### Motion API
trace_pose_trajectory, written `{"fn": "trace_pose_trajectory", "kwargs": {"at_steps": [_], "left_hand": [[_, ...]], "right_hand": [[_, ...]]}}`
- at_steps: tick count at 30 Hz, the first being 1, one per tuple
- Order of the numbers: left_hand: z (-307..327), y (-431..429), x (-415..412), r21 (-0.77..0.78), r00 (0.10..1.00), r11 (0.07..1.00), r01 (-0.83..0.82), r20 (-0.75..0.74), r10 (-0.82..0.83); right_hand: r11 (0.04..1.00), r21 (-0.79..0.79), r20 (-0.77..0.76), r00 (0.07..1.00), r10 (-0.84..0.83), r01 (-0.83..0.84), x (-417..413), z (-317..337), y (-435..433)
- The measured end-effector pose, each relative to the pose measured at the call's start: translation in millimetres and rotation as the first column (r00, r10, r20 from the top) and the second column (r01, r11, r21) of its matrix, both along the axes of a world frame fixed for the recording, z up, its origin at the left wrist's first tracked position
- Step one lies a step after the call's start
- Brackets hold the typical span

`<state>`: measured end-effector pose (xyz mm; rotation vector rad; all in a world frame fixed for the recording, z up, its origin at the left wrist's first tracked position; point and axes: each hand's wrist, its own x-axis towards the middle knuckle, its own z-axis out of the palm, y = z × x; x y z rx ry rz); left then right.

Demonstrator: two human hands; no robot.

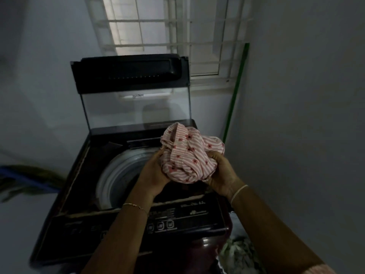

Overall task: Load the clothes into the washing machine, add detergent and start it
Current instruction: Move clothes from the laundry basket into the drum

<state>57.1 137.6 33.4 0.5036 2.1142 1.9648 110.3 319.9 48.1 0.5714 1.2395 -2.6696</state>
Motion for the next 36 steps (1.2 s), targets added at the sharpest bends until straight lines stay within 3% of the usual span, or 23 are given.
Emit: {"fn": "trace_pose_trajectory", "kwargs": {"at_steps": [2, 5, 7, 10, 15, 20, 26, 28, 30, 31, 33, 36], "left_hand": [[-8.6, -26.7, -19.4, -0.005, 0.996, 0.997, -0.076, 0.05, 0.076], [-9.5, -59.1, -42.9, 0.263, 0.886, 0.934, -0.243, 0.452, 0.103], [-16.1, -76.1, -62.0, 0.331, 0.798, 0.891, -0.309, 0.6, 0.054], [-33.5, -96.6, -91.9, 0.264, 0.739, 0.905, -0.334, 0.67, 0.077], [-68.7, -116.9, -128.1, 0.322, 0.679, 0.892, -0.317, 0.734, -0.023], [-116.4, -130.8, -155.1, 0.199, 0.559, 0.934, -0.295, 0.829, 0.0], [-157.4, -119.1, -165.4, 0.058, 0.397, 0.959, -0.277, 0.916, 0.06], [-163.5, -116.2, -163.4, 0.014, 0.366, 0.966, -0.257, 0.927, 0.084], [-173.9, -114.5, -160.0, -0.049, 0.329, 0.978, -0.204, 0.937, 0.115], [-177.6, -113.9, -157.2, -0.075, 0.313, 0.979, -0.189, 0.941, 0.133], [-181.4, -113.0, -152.1, -0.11, 0.288, 0.978, -0.176, 0.945, 0.158], [-189.3, -109.0, -148.9, -0.108, 0.261, 0.986, -0.127, 0.955, 0.138]], "right_hand": [[0.999, 0.033, 0.023, 0.999, 0.03, -0.031, -23.6, -4.0, -18.5], [0.995, 0.052, 0.062, 0.995, 0.084, -0.088, -60.6, -15.6, -47.6], [0.992, 0.059, 0.109, 0.988, 0.106, -0.113, -83.8, -27.9, -65.7], [0.987, 0.065, 0.198, 0.972, 0.128, -0.144, -113.1, -53.9, -89.2], [0.963, 0.152, 0.344, 0.925, 0.16, -0.223, -148.5, -95.4, -115.8], [0.896, 0.297, 0.508, 0.849, 0.145, -0.331, -169.9, -132.9, -127.7], [0.775, 0.454, 0.513, 0.84, 0.175, -0.439, -177.2, -172.1, -130.1], [0.666, 0.486, 0.57, 0.783, 0.249, -0.565, -177.2, -180.9, -130.3], [0.446, 0.543, 0.642, 0.694, 0.327, -0.712, -175.6, -189.7, -126.9], [0.381, 0.541, 0.662, 0.659, 0.357, -0.75, -173.4, -190.3, -126.9], [0.331, 0.528, 0.689, 0.622, 0.372, -0.782, -170.9, -199.0, -121.9], [0.169, 0.515, 0.757, 0.538, 0.371, -0.84, -170.4, -210.3, -117.7]]}}
